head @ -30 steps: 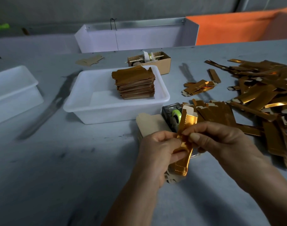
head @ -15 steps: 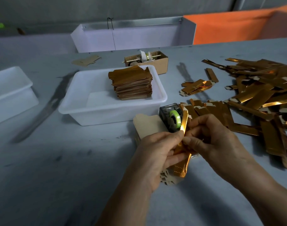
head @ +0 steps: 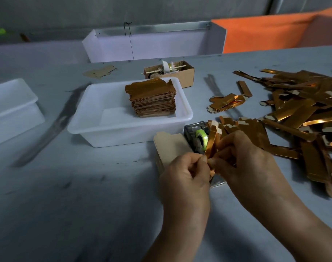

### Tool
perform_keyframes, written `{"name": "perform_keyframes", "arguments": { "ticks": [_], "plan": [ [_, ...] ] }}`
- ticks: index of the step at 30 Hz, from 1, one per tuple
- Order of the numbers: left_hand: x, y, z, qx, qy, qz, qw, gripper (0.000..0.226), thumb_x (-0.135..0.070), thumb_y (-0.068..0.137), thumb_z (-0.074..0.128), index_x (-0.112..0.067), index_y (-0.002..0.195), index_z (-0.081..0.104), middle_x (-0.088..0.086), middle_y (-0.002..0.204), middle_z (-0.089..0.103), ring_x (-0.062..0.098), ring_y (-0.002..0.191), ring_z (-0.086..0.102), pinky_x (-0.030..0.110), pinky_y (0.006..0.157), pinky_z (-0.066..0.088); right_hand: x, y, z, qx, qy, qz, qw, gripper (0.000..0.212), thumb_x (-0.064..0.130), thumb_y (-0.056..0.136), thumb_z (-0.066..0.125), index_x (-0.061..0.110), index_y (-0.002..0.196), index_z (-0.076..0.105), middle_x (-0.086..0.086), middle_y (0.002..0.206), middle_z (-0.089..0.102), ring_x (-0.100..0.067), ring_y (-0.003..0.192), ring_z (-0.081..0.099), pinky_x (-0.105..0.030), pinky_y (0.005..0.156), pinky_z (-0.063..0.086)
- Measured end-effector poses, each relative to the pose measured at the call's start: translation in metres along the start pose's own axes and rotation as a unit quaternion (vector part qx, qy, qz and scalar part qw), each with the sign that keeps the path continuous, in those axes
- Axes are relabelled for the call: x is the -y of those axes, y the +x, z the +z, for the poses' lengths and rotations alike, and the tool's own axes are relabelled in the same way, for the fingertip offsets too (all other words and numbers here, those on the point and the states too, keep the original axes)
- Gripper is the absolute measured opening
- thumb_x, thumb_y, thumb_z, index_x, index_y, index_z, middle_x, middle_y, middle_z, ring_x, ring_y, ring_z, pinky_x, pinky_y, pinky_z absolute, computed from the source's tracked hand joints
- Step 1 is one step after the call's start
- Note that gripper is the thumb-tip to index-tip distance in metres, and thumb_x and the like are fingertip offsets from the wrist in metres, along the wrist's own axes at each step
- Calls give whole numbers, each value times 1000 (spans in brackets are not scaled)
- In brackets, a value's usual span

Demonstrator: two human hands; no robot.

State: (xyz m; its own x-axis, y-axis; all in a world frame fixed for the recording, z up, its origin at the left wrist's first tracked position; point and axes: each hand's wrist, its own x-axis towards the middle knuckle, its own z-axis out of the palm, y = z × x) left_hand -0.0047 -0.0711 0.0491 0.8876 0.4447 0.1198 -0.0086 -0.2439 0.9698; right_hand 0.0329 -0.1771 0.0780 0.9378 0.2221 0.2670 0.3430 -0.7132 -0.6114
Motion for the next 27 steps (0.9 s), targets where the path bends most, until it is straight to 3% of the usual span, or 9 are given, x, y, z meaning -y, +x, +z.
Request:
{"name": "perform_keyframes", "arguments": {
  "ticks": [3, 7, 10, 13, 18, 23, 27],
  "plan": [
    [1, -5, 2, -17, 4, 18, 1000, 12, -21, 90, 63, -18, 84, 73, -4, 74, 71, 14, 71, 68, 41, 67, 58, 1, -1, -1, 11, -10, 11, 1000, 30, 38, 77, 65, 27, 95, 45, 12, 78, 59, -5, 74, 62, -11, 56, 45],
    [-3, -6, -1, -34, 15, 50, 998, 10, -24, 89, 63, -20, 86, 72, -6, 78, 71, 7, 71, 68, 34, 65, 59, -1, -1, -6, 29, -10, 18, 999, 41, 69, 53, 41, 36, 78, 39, 12, 62, 53, 4, 55, 53, -6, 46, 41],
    [-9, -2, -4, -5, 2, 21, 1000, 11, -26, 90, 62, -21, 91, 71, -7, 82, 72, 8, 76, 70, 34, 70, 60, -8, -1, -6, 42, 81, 54, 994, 46, 71, 53, 42, 34, 79, 47, 7, 68, 60, -4, 61, 60, -12, 48, 45],
    [-12, 4, -9, 16, 1, 8, 1000, 11, -25, 91, 61, -22, 88, 71, -7, 79, 72, 9, 74, 70, 34, 68, 60, -12, 0, -1, 83, 239, 108, 961, 47, 64, 57, 56, 24, 82, 59, -2, 74, 64, -13, 70, 63, -18, 56, 52],
    [-10, 10, -14, 52, -11, -20, 998, 12, -26, 93, 60, -26, 85, 69, -9, 79, 72, 6, 74, 71, 25, 66, 59, -10, 5, 7, 110, 368, 146, 912, 32, 37, 63, 64, 11, 81, 65, -13, 83, 66, -24, 80, 63, -17, 60, 52],
    [-8, 16, -20, 74, -89, -97, 989, 10, -21, 92, 62, -24, 86, 69, -8, 82, 74, 7, 71, 73, 19, 63, 57, -11, 6, 6, 145, 382, 144, 901, 12, 26, 79, 59, 20, 76, 69, 1, 81, 71, -10, 80, 66, -16, 66, 46],
    [-9, 20, -24, 91, -81, -111, 986, 8, -24, 91, 62, -24, 91, 69, -4, 82, 74, 9, 68, 72, 25, 60, 59, -12, 7, 10, 141, 364, 149, 908, 15, 21, 89, 52, 19, 85, 66, 4, 79, 71, -6, 77, 66, -17, 66, 47]
  ]
}}
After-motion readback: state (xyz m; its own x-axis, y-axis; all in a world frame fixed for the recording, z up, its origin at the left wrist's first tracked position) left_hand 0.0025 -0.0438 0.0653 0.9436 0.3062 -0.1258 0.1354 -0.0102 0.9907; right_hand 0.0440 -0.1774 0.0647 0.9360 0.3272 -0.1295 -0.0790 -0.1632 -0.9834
